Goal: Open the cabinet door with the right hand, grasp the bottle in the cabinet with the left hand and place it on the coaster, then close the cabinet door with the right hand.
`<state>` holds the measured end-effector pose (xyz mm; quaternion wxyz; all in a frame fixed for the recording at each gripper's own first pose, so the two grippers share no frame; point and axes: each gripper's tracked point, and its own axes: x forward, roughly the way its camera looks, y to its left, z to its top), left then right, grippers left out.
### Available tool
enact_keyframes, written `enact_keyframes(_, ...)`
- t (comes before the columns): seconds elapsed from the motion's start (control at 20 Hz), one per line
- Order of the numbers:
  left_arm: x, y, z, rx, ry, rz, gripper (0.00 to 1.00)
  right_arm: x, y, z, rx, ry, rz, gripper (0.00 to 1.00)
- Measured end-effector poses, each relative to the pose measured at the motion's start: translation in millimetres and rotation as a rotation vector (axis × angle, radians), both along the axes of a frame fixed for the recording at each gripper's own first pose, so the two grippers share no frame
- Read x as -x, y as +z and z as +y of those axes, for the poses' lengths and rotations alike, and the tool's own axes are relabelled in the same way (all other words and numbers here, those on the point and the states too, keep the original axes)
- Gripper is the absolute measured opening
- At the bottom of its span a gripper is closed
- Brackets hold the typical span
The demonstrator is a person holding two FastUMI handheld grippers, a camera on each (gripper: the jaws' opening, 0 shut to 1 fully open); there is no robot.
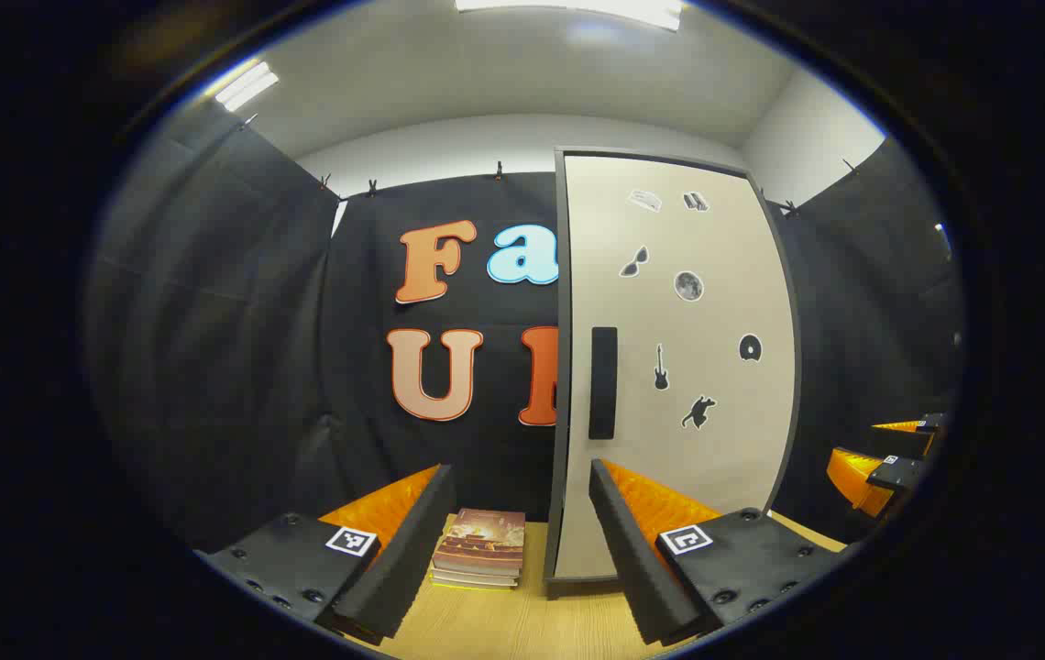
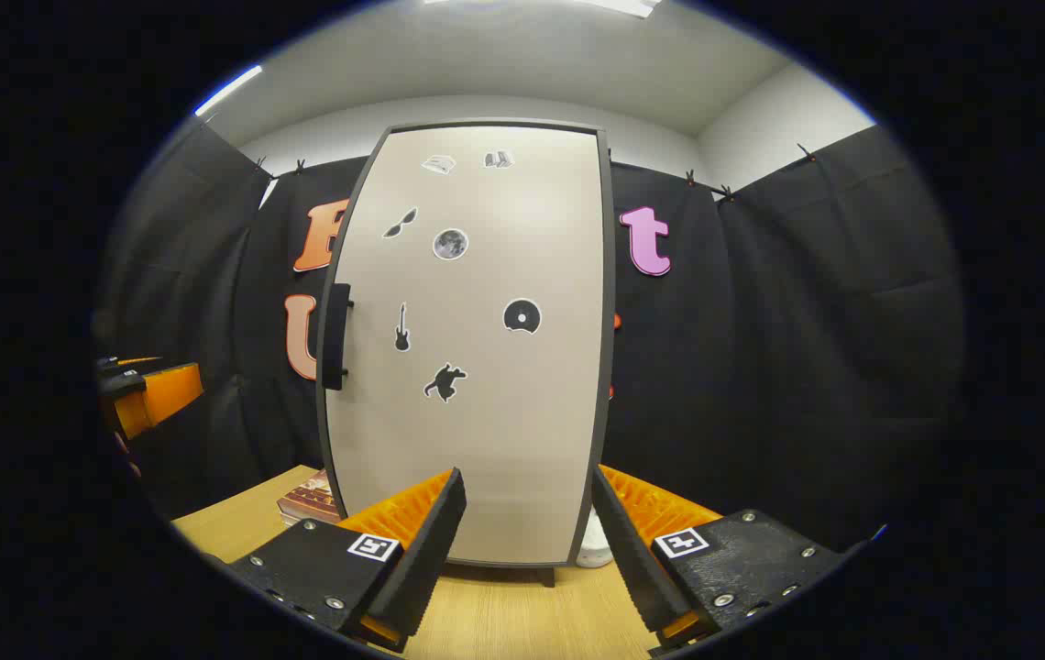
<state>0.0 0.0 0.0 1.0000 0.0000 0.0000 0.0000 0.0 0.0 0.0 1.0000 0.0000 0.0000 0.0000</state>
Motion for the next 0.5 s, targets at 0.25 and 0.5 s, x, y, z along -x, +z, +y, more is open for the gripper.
enact_keyframes(0.25, 0.3, 18.2, -0.5, 0.014, -0.022, -0.035, 0.93, -2.0, 12.6, -5.9, -0.015, -0.005, -0.019, 0.93)
enact_keyframes(0.5, -0.9, 17.2, 3.2, 0.007, -0.019, -0.024, 0.96, -1.1, 26.1, -2.6, 0.027, -0.008, -0.061, 0.93)
